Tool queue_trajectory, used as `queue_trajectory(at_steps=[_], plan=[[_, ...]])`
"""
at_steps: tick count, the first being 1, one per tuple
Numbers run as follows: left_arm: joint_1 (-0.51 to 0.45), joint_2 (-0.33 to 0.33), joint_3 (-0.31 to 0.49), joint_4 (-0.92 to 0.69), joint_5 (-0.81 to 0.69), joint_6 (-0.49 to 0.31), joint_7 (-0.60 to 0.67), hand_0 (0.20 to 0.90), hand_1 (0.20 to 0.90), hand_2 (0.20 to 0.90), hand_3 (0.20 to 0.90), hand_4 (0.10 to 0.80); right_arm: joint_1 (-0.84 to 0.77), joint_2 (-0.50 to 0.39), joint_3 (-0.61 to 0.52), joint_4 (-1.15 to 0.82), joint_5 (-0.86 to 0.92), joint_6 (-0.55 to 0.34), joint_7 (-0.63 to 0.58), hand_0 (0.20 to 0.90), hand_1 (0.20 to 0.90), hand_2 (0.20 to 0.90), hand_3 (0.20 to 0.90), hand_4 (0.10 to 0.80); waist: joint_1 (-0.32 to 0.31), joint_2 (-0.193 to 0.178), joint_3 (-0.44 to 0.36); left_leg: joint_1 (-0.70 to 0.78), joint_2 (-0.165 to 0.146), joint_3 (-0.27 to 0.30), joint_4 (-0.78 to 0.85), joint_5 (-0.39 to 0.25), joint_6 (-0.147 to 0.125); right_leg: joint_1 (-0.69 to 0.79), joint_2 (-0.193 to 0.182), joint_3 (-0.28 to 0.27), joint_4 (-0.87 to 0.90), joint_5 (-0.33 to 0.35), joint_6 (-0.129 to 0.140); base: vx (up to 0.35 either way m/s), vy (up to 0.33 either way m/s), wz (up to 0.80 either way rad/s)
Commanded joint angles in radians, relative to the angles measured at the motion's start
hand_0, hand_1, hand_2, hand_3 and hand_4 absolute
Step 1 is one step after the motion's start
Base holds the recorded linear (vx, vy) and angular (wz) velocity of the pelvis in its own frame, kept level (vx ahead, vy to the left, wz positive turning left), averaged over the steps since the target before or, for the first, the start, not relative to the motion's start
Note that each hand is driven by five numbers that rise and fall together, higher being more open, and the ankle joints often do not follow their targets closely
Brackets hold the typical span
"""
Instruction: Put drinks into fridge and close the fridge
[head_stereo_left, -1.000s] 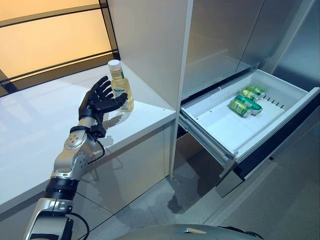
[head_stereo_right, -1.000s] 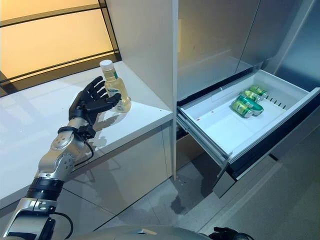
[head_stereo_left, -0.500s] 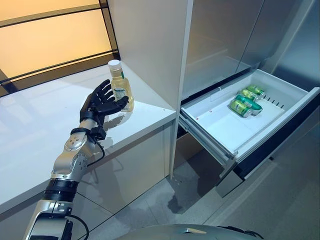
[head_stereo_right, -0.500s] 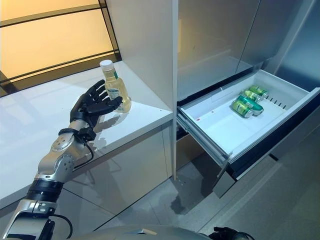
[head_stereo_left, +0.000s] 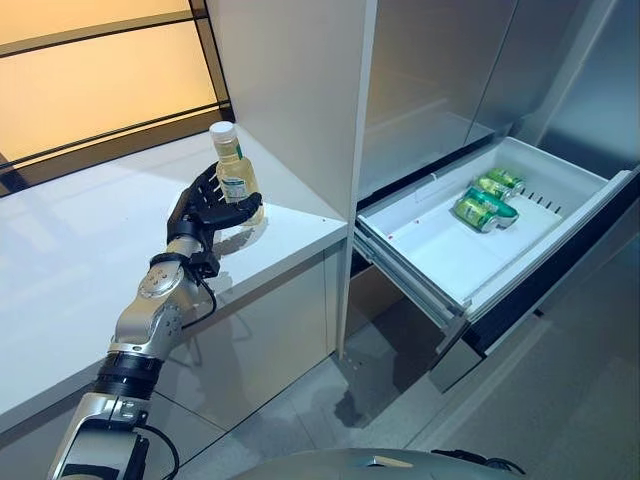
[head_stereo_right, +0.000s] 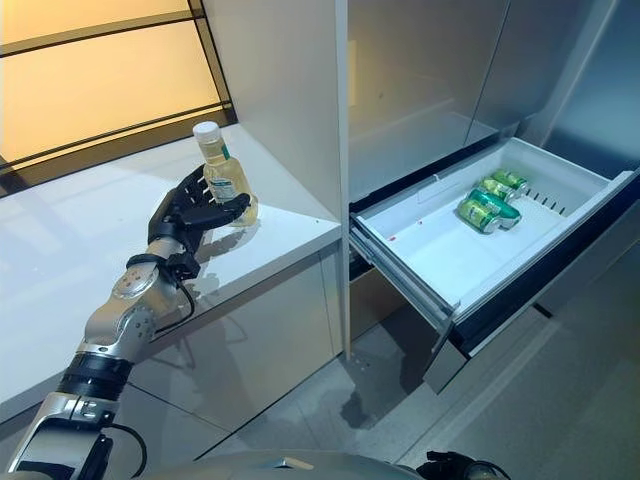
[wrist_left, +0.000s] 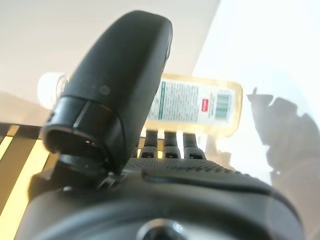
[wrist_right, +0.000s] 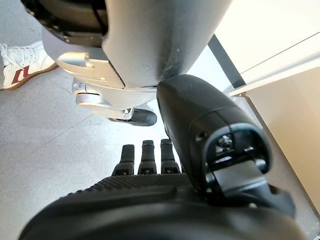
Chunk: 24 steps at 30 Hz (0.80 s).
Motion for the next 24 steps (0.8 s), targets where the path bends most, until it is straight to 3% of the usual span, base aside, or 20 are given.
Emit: queue_trajectory(at_steps=[1, 20, 21, 22, 23, 24], plan=[[-0.251, 0.033, 0.011, 0.04, -0.016, -0.126, 0.013, 0.9, 0.9, 0.9, 0.9, 0.8, -0.04, 0.028, 0.067, 0.008, 0.008, -0.004, 0.025, 0.9, 0.9, 0.9, 0.9, 0.8, -0.005, -0.003, -0.032, 0.005, -0.069, -0.05, 0.005, -0.101, 0.051, -0.003, 0.032, 0.009, 0.027, -0.029, 0.017, 0.0, 0.0, 0.0], [-0.32, 0.013, -0.008, 0.115, -0.048, -0.15, 0.051, 0.9, 0.9, 0.9, 0.9, 0.8, -0.043, 0.031, 0.081, 0.023, 0.001, -0.008, 0.03, 0.9, 0.9, 0.9, 0.9, 0.8, -0.021, -0.003, -0.038, 0.011, -0.069, -0.045, 0.005, -0.105, 0.051, -0.007, 0.034, 0.019, 0.035, -0.033, 0.018, 0.001, 0.0, 0.0], [-0.321, 0.01, -0.009, 0.114, -0.047, -0.155, 0.061, 0.592, 0.592, 0.592, 0.54, 0.44, -0.043, 0.031, 0.083, 0.023, 0.001, -0.008, 0.029, 0.9, 0.9, 0.9, 0.9, 0.8, -0.022, -0.003, -0.038, 0.011, -0.069, -0.045, 0.005, -0.106, 0.051, -0.007, 0.034, 0.02, 0.036, -0.033, 0.017, 0.014, -0.001, -0.03], [-0.321, 0.009, -0.009, 0.114, -0.047, -0.157, 0.064, 0.373, 0.373, 0.373, 0.285, 0.185, -0.042, 0.031, 0.084, 0.023, 0.002, -0.009, 0.029, 0.9, 0.9, 0.9, 0.9, 0.8, -0.022, -0.003, -0.038, 0.011, -0.068, -0.044, 0.005, -0.106, 0.051, -0.008, 0.034, 0.02, 0.036, -0.034, 0.017, 0.015, -0.003, -0.04], [-0.32, 0.007, -0.008, 0.115, -0.048, -0.166, 0.069, 0.3, 0.3, 0.3, 0.2, 0.1, -0.041, 0.032, 0.083, 0.019, 0.0, -0.006, 0.028, 0.9, 0.9, 0.9, 0.9, 0.8, -0.023, -0.004, -0.039, 0.011, -0.069, -0.045, 0.005, -0.105, 0.051, -0.008, 0.035, 0.021, 0.036, -0.034, 0.017, 0.0, 0.0, 0.0], [-0.319, 0.007, -0.007, 0.116, -0.047, -0.17, 0.071, 0.3, 0.3, 0.3, 0.2, 0.1, -0.041, 0.032, 0.084, 0.019, 0.0, -0.007, 0.029, 0.9, 0.9, 0.9, 0.9, 0.8, -0.023, -0.004, -0.038, 0.011, -0.068, -0.045, 0.005, -0.106, 0.051, -0.007, 0.035, 0.021, 0.036, -0.034, 0.017, 0.0, 0.0, 0.0]])
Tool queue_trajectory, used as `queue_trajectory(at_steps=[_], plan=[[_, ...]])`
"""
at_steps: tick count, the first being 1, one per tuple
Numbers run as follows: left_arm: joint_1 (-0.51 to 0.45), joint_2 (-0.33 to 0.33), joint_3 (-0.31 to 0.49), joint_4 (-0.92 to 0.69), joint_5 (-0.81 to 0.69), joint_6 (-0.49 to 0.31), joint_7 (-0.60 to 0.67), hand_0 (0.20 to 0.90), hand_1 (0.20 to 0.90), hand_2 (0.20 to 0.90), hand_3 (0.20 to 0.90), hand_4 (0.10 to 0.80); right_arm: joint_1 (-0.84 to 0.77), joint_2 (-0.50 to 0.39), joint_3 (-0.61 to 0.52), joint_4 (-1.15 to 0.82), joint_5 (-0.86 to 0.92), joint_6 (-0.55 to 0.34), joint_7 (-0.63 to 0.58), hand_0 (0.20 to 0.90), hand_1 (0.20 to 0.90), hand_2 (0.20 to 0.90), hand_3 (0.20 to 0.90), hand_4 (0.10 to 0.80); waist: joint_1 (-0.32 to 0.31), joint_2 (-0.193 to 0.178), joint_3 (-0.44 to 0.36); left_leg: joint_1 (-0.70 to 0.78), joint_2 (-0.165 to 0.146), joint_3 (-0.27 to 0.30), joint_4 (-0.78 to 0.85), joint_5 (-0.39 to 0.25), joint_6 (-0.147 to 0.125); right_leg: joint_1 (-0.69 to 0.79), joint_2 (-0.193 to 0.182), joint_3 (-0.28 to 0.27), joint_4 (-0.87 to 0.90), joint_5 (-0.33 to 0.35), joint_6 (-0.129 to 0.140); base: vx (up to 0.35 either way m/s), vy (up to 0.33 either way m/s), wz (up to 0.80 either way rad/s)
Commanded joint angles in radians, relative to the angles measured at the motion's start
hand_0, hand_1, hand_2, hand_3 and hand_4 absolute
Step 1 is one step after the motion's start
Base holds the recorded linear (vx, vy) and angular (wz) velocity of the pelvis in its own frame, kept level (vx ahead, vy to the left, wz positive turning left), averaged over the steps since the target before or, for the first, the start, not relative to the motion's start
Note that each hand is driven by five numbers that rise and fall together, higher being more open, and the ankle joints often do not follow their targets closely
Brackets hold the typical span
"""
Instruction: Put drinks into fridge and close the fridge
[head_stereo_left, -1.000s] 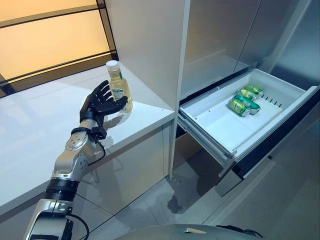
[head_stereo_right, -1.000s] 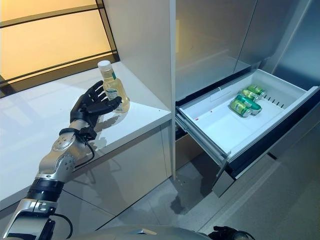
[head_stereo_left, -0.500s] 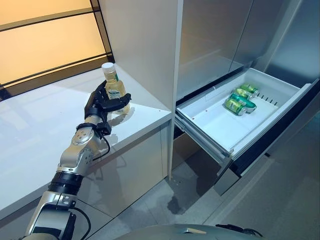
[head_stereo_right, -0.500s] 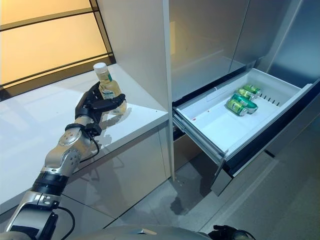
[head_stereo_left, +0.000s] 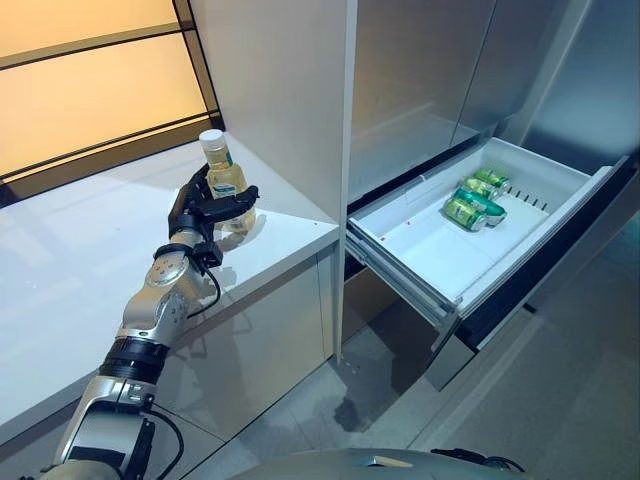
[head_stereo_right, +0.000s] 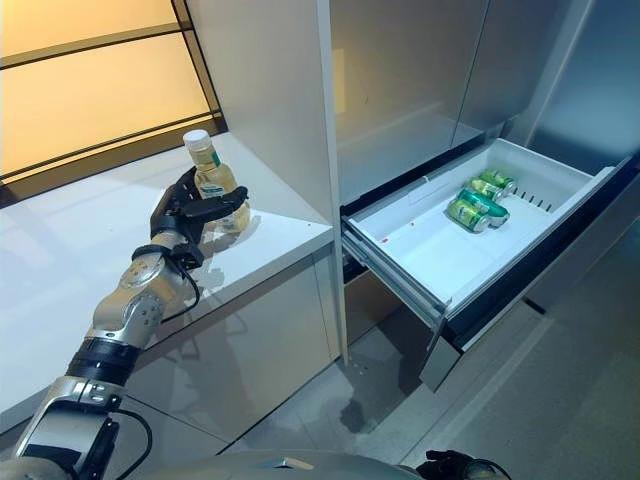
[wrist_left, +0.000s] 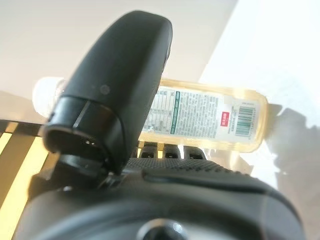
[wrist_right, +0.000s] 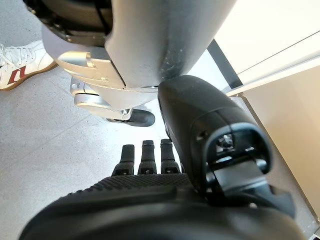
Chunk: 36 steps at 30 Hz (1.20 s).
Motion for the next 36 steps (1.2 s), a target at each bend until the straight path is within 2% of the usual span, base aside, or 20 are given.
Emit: queue_trajectory(at_steps=[1, 10, 17, 26, 30, 36], plan=[[-0.249, 0.012, 0.015, 0.026, -0.005, -0.167, 0.024, 0.3, 0.3, 0.3, 0.2, 0.1, -0.036, 0.036, 0.054, 0.021, 0.0, -0.008, 0.031, 0.9, 0.9, 0.9, 0.9, 0.8, 0.0, -0.009, -0.023, 0.008, -0.068, -0.053, 0.005, -0.106, 0.051, -0.006, 0.034, 0.011, 0.036, -0.038, 0.017, 0.0, 0.0, 0.0], [-0.242, 0.002, 0.026, 0.017, 0.015, -0.184, 0.025, 0.3, 0.3, 0.3, 0.2, 0.1, -0.033, 0.038, 0.054, 0.024, -0.011, -0.011, 0.034, 0.9, 0.9, 0.9, 0.9, 0.8, 0.0, -0.012, -0.025, 0.007, -0.068, -0.055, 0.005, -0.107, 0.052, -0.007, 0.035, 0.012, 0.037, -0.039, 0.016, 0.0, 0.0, 0.0], [-0.239, 0.009, 0.023, -0.005, 0.029, -0.193, 0.016, 0.3, 0.3, 0.3, 0.2, 0.1, -0.034, 0.03, 0.084, 0.012, -0.102, -0.034, 0.047, 0.9, 0.9, 0.9, 0.9, 0.8, 0.005, -0.014, -0.025, 0.006, -0.07, -0.061, 0.005, -0.108, 0.052, -0.006, 0.034, 0.01, 0.037, -0.039, 0.016, 0.0, 0.0, 0.0], [-0.228, 0.018, 0.002, -0.083, 0.032, -0.195, 0.0, 0.3, 0.3, 0.3, 0.2, 0.1, -0.072, -0.003, 0.234, -0.105, -0.357, -0.082, 0.117, 0.9, 0.9, 0.9, 0.9, 0.8, 0.029, -0.021, -0.018, 0.002, -0.072, -0.079, 0.005, -0.105, 0.05, -0.004, 0.029, -0.007, 0.038, -0.042, 0.014, -0.002, -0.001, 0.0], [-0.217, 0.012, -0.026, -0.149, 0.053, -0.189, -0.007, 0.3, 0.3, 0.3, 0.2, 0.1, -0.112, -0.025, 0.322, -0.215, -0.447, -0.074, 0.156, 0.9, 0.9, 0.9, 0.9, 0.8, 0.05, -0.026, -0.013, 0.002, -0.074, -0.093, 0.005, -0.105, 0.049, 0.004, 0.026, -0.019, 0.033, -0.043, 0.014, -0.015, -0.005, 0.03], [-0.21, 0.015, -0.051, -0.217, 0.065, -0.204, -0.029, 0.3, 0.3, 0.3, 0.2, 0.1, -0.167, -0.039, 0.382, -0.336, -0.481, -0.072, 0.206, 0.9, 0.9, 0.9, 0.9, 0.8, 0.071, -0.031, -0.01, -0.001, -0.077, -0.108, 0.005, -0.101, 0.047, 0.01, 0.022, -0.035, 0.028, -0.04, 0.015, -0.015, -0.001, 0.03]])
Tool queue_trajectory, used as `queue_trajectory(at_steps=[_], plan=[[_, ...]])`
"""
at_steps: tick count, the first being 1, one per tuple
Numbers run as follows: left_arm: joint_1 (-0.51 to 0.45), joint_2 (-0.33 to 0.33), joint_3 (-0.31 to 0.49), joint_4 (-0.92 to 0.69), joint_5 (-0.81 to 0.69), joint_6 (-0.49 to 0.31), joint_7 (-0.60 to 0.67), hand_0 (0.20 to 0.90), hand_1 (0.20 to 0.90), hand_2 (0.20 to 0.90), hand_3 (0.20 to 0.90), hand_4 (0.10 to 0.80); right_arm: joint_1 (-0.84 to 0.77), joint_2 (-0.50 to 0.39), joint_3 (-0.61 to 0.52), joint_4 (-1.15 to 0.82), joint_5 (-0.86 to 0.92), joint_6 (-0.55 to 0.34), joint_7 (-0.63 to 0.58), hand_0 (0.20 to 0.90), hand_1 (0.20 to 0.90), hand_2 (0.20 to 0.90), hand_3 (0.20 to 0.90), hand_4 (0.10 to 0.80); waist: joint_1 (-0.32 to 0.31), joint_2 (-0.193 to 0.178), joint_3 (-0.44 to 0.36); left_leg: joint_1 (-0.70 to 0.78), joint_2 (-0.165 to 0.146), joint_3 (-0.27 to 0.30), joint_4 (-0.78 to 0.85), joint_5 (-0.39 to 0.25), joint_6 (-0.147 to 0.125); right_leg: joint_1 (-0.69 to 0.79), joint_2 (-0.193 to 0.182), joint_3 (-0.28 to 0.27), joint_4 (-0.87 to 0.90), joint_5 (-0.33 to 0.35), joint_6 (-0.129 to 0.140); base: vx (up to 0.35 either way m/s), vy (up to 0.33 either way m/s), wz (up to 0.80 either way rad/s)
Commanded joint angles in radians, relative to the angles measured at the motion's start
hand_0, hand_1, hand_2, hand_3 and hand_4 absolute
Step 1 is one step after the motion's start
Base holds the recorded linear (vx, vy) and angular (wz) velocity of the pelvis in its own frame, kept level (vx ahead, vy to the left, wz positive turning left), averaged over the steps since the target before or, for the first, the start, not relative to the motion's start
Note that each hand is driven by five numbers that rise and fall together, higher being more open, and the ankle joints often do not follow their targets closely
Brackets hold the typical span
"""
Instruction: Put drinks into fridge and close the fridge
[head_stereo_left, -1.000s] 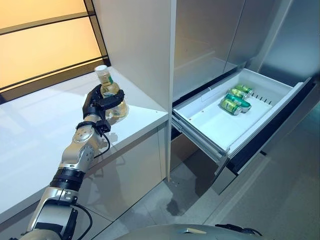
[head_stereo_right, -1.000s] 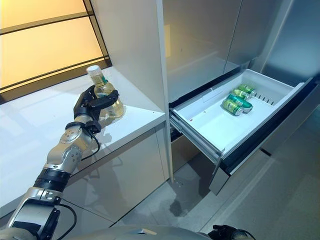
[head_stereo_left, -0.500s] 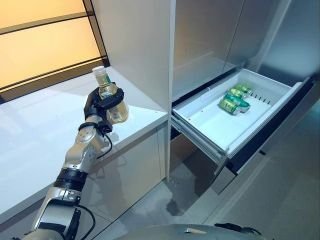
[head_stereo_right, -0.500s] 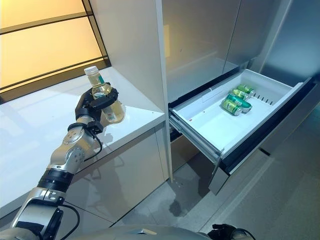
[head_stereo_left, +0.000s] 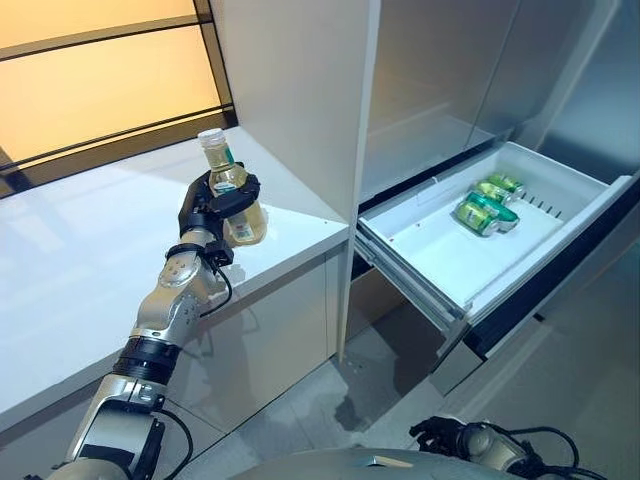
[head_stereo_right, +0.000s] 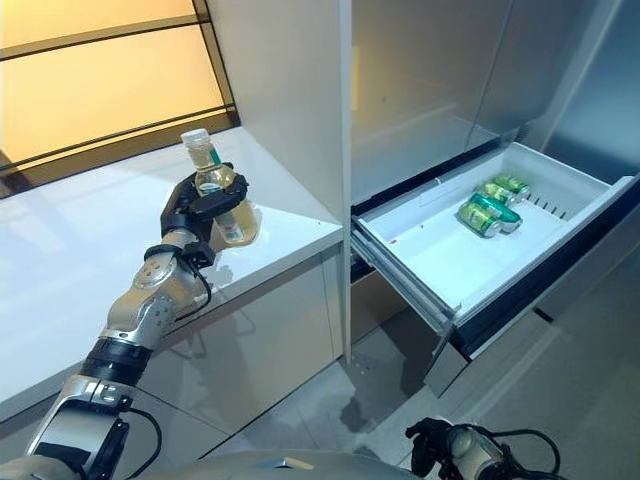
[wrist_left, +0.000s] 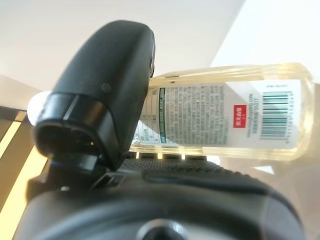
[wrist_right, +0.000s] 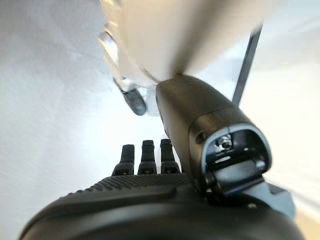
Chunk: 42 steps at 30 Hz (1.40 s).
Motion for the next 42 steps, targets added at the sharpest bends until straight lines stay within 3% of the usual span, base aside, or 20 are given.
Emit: queue_trajectory(at_steps=[1, 9, 17, 18, 20, 24, 29, 35, 42], plan=[[-0.212, 0.06, -0.011, -0.184, 0.054, -0.17, -0.04, 0.3, 0.3, 0.3, 0.2, 0.1, -0.087, 0.033, 0.063, -0.087, -0.025, -0.037, 0.053, 0.9, 0.9, 0.9, 0.9, 0.8, 0.018, -0.016, -0.018, 0.002, -0.078, -0.096, 0.002, -0.1, 0.046, 0.007, 0.022, -0.023, 0.027, -0.041, 0.015, 0.0, 0.0, 0.0], [-0.202, 0.086, -0.02, -0.271, 0.064, -0.196, -0.059, 0.3, 0.3, 0.3, 0.2, 0.1, -0.13, 0.009, 0.078, -0.236, -0.099, -0.015, 0.054, 0.9, 0.9, 0.9, 0.9, 0.8, 0.032, -0.019, -0.016, -0.006, -0.079, -0.104, 0.002, -0.092, 0.043, 0.006, 0.017, -0.039, 0.024, -0.038, 0.016, -0.034, 0.01, 0.07], [-0.177, 0.093, -0.034, -0.363, 0.036, -0.239, -0.138, 0.3, 0.3, 0.3, 0.2, 0.1, -0.184, -0.034, 0.045, -0.457, 0.005, -0.025, 0.073, 0.9, 0.9, 0.9, 0.9, 0.8, 0.036, -0.022, -0.003, -0.012, -0.085, -0.113, 0.002, -0.085, 0.043, 0.004, 0.013, -0.046, 0.027, -0.03, 0.016, -0.049, 0.015, 0.03], [-0.174, 0.093, -0.033, -0.37, 0.026, -0.246, -0.152, 0.3, 0.3, 0.3, 0.2, 0.1, -0.191, -0.036, 0.034, -0.475, 0.098, -0.014, 0.1, 0.9, 0.9, 0.9, 0.9, 0.8, 0.036, -0.022, -0.002, -0.018, -0.087, -0.113, 0.002, -0.074, 0.044, -0.003, 0.01, -0.048, 0.03, -0.023, 0.015, -0.074, 0.033, 0.01], [-0.094, 0.086, 0.005, -0.38, -0.007, -0.311, -0.244, 0.3, 0.3, 0.3, 0.2, 0.1, -0.074, -0.035, 0.013, -0.417, 0.036, -0.246, 0.048, 0.9, 0.9, 0.9, 0.9, 0.8, 0.035, -0.013, 0.002, -0.018, -0.086, -0.113, 0.002, -0.086, 0.048, -0.005, 0.013, -0.043, 0.033, -0.031, 0.018, -0.055, 0.04, 0.0], [-0.095, 0.119, 0.03, -0.443, -0.088, -0.274, -0.266, 0.3, 0.3, 0.3, 0.2, 0.1, -0.029, -0.036, 0.012, -0.517, 0.084, -0.276, 0.058, 0.9, 0.9, 0.9, 0.9, 0.8, 0.028, -0.009, 0.005, -0.012, -0.087, -0.103, 0.002, -0.089, 0.053, 0.004, 0.007, -0.048, 0.026, -0.032, 0.026, -0.034, 0.027, 0.04], [-0.057, 0.147, 0.046, -0.485, -0.129, -0.305, -0.295, 0.3, 0.3, 0.3, 0.2, 0.1, -0.008, -0.075, -0.04, -0.746, 0.139, -0.275, 0.146, 0.9, 0.9, 0.9, 0.9, 0.8, 0.02, -0.009, 0.007, -0.01, -0.086, -0.098, 0.002, -0.083, 0.051, 0.005, 0.006, -0.044, 0.025, -0.025, 0.03, -0.012, 0.006, 0.03], [0.023, 0.123, 0.066, -0.528, -0.167, -0.36, -0.412, 0.3, 0.3, 0.3, 0.2, 0.1, -0.029, -0.13, -0.14, -0.946, 0.322, -0.265, 0.283, 0.9, 0.9, 0.9, 0.9, 0.8, 0.02, -0.015, 0.015, -0.006, -0.085, -0.094, 0.002, -0.081, 0.051, 0.004, 0.004, -0.043, 0.03, -0.02, 0.03, 0.0, 0.0, 0.0], [0.09, 0.099, 0.112, -0.551, -0.208, -0.374, -0.547, 0.3, 0.3, 0.3, 0.2, 0.1, -0.06, -0.164, -0.291, -1.095, 0.633, -0.221, 0.582, 0.9, 0.9, 0.9, 0.9, 0.8, 0.018, -0.024, 0.01, -0.008, -0.085, -0.085, 0.002, -0.075, 0.053, -0.005, 0.002, -0.043, 0.036, -0.012, 0.031, -0.012, 0.001, 0.0]])
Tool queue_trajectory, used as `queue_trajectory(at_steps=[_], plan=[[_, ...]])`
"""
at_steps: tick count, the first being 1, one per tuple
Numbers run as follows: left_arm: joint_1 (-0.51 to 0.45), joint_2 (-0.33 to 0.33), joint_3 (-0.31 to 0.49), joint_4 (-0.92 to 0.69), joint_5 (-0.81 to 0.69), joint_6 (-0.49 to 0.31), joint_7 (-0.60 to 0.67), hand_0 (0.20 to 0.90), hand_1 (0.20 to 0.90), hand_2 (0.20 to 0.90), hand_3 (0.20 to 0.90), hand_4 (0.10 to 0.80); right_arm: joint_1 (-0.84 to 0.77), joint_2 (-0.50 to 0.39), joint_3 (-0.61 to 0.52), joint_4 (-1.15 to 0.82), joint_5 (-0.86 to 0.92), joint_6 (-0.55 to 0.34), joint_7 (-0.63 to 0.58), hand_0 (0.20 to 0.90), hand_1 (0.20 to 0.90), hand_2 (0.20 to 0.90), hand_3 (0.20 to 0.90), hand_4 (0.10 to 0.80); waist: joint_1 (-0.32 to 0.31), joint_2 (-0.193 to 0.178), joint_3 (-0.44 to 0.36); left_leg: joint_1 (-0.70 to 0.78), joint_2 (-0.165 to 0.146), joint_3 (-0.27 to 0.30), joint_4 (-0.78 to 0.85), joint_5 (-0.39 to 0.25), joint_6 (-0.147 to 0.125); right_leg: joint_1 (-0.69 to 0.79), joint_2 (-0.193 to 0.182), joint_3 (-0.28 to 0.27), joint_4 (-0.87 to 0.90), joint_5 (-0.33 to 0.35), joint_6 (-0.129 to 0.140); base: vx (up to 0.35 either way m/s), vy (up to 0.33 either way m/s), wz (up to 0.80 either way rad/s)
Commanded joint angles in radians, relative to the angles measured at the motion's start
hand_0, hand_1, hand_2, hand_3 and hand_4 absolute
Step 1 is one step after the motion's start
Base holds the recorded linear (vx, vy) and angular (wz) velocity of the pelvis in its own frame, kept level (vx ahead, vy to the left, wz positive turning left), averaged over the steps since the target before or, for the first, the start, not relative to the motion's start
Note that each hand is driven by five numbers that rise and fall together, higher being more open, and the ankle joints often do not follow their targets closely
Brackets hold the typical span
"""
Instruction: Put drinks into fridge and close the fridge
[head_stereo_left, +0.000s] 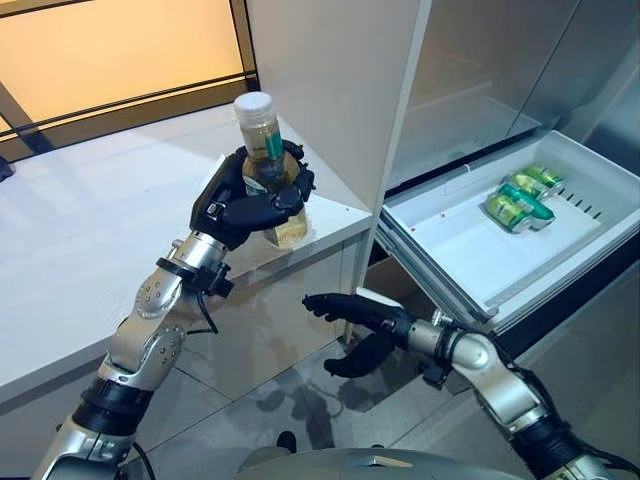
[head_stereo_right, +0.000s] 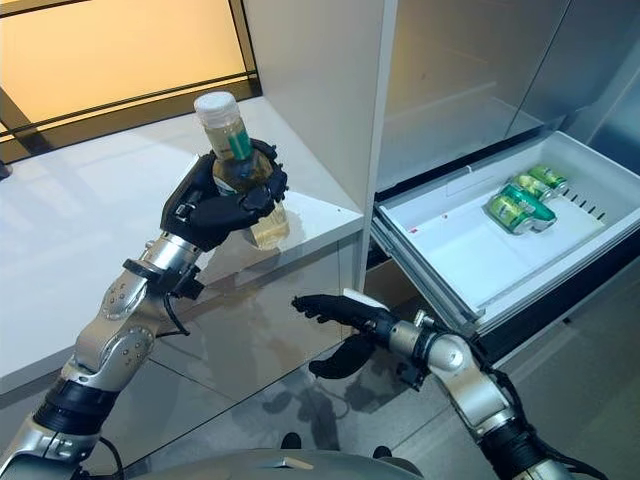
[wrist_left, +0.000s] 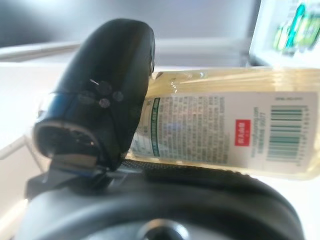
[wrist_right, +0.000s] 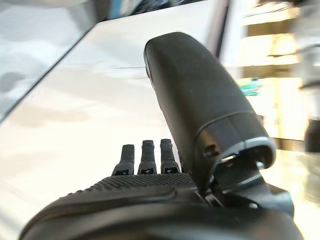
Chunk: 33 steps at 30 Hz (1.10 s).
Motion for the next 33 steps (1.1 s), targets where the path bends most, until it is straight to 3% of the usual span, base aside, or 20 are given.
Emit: queue_trajectory(at_steps=[1, 5, 12, 16, 21, 33], plan=[[-0.132, -0.024, 0.137, -0.115, -0.111, -0.21, -0.077, 0.3, 0.3, 0.3, 0.2, 0.1, -0.106, -0.008, -0.056, -0.151, 0.206, -0.047, 0.165, 0.9, 0.9, 0.9, 0.9, 0.8, -0.015, -0.019, -0.072, 0.004, -0.078, -0.041, 0.002, -0.081, 0.052, -0.014, 0.007, -0.006, 0.031, -0.007, 0.025, 0.0, 0.0, 0.0], [-0.119, -0.016, 0.161, -0.113, -0.134, -0.229, -0.137, 0.3, 0.3, 0.3, 0.2, 0.1, -0.118, -0.033, -0.136, -0.197, 0.393, -0.011, 0.263, 0.9, 0.9, 0.9, 0.9, 0.8, -0.015, -0.026, -0.081, 0.006, -0.076, -0.038, 0.002, -0.085, 0.05, -0.012, 0.005, -0.01, 0.027, -0.005, 0.027, 0.0, 0.0, 0.0], [-0.094, -0.006, 0.226, -0.106, -0.161, -0.263, -0.222, 0.3, 0.3, 0.3, 0.2, 0.1, -0.106, -0.049, -0.297, -0.188, 0.44, -0.069, 0.1, 0.9, 0.9, 0.9, 0.9, 0.8, -0.022, -0.03, -0.092, 0.002, -0.074, -0.036, 0.002, -0.088, 0.05, -0.018, 0.006, -0.006, 0.024, -0.002, 0.027, 0.0, 0.0, 0.0], [-0.082, -0.007, 0.252, -0.11, -0.165, -0.25, -0.241, 0.3, 0.3, 0.3, 0.2, 0.1, -0.085, -0.041, -0.348, -0.186, 0.441, -0.079, 0.076, 0.9, 0.9, 0.9, 0.9, 0.8, -0.031, -0.029, -0.095, -0.001, -0.073, -0.034, 0.002, -0.089, 0.052, -0.024, 0.008, -0.002, 0.025, -0.001, 0.028, -0.005, -0.005, -0.04], [-0.105, -0.006, 0.225, -0.101, -0.163, -0.229, -0.248, 0.3, 0.3, 0.3, 0.2, 0.1, -0.119, -0.042, -0.328, -0.186, 0.434, -0.061, 0.047, 0.9, 0.9, 0.9, 0.9, 0.8, -0.033, -0.028, -0.094, -0.001, -0.073, -0.033, 0.002, -0.09, 0.052, -0.025, 0.01, 0.002, 0.024, -0.001, 0.025, -0.004, -0.006, -0.05], [-0.202, -0.017, 0.073, -0.087, -0.146, -0.172, -0.247, 0.3, 0.3, 0.3, 0.2, 0.1, -0.283, -0.036, -0.179, -0.157, 0.474, 0.037, -0.053, 0.9, 0.9, 0.9, 0.9, 0.8, -0.024, -0.028, -0.089, 0.005, -0.073, -0.039, 0.002, -0.091, 0.05, -0.018, 0.013, -0.003, 0.024, -0.003, 0.02, 0.0, 0.0, 0.0]])
